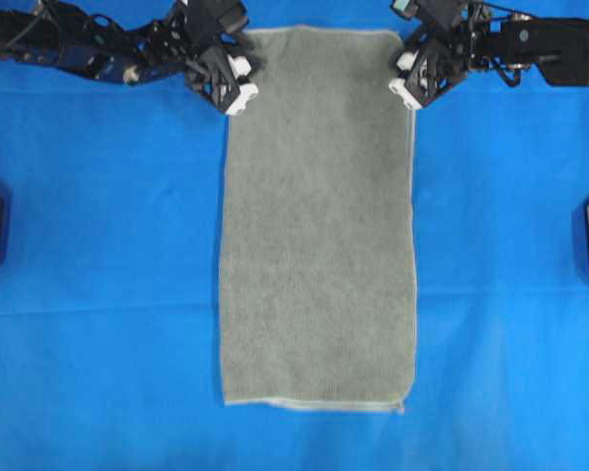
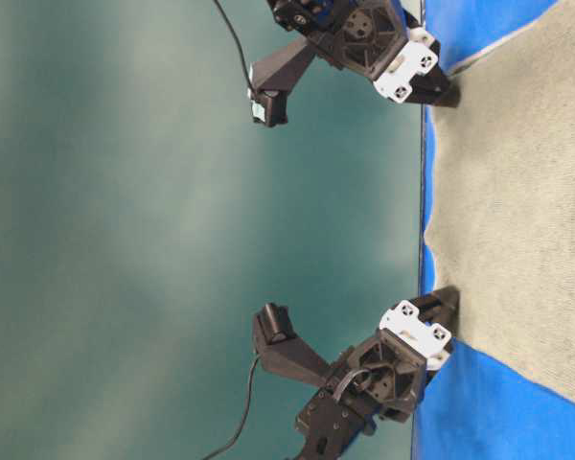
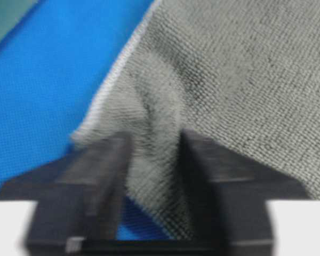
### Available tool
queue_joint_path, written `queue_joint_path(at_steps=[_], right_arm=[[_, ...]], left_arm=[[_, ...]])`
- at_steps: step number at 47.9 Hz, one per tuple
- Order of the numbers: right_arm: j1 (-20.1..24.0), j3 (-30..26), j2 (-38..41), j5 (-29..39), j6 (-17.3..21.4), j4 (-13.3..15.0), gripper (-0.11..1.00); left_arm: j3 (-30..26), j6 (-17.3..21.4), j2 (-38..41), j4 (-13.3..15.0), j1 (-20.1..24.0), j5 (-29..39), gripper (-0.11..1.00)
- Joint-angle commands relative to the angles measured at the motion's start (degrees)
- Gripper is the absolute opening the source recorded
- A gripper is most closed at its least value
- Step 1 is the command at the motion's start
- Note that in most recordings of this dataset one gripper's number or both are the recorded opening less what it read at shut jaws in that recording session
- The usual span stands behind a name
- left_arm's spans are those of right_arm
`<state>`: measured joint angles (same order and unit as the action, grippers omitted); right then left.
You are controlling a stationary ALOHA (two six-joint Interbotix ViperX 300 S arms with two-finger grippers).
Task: Fold a large towel.
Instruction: 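Grasp the towel's far edge corners with both grippers, then fold the far half over toward the near edge with both grippers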
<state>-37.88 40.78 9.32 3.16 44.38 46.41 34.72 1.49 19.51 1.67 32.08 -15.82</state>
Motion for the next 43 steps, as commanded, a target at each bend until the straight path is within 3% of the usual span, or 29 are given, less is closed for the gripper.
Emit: queue_joint_path(at_steps=[1, 4, 6, 30, 37, 43], right_arm=[[-0.35, -0.62, -0.53, -0.62, -0.18, 0.26, 0.27], [-0.35, -0.62, -0.70, -1.58, -0.18, 0.35, 0.08], [-0.35, -0.88, -0.70, -1.85, -0.18, 0.53, 0.03], [-3.34, -6.50, -10.55, 8.61, -0.35, 5.36, 0.03], [-1.85, -5.89, -16.79, 8.96, -0.35, 5.36, 0.03], [2.46, -3.16, -22.59, 9.40, -0.18, 5.36, 0.03]], left_arm=[[-0.88, 0.44, -0.79, -0.09, 0.18, -0.09, 0.18], [-1.23, 0.62, -0.79, -0.09, 0.18, 0.00, 0.06], [-1.67, 0.97, -0.88, -0.09, 0.44, 0.18, 0.04], [-5.71, 3.34, -11.51, -0.09, 4.31, 3.96, 0.04], [-2.99, 3.34, -17.05, -0.09, 3.08, 4.57, 0.04], [0.88, 3.43, -22.76, -0.09, 0.70, 4.57, 0.04]])
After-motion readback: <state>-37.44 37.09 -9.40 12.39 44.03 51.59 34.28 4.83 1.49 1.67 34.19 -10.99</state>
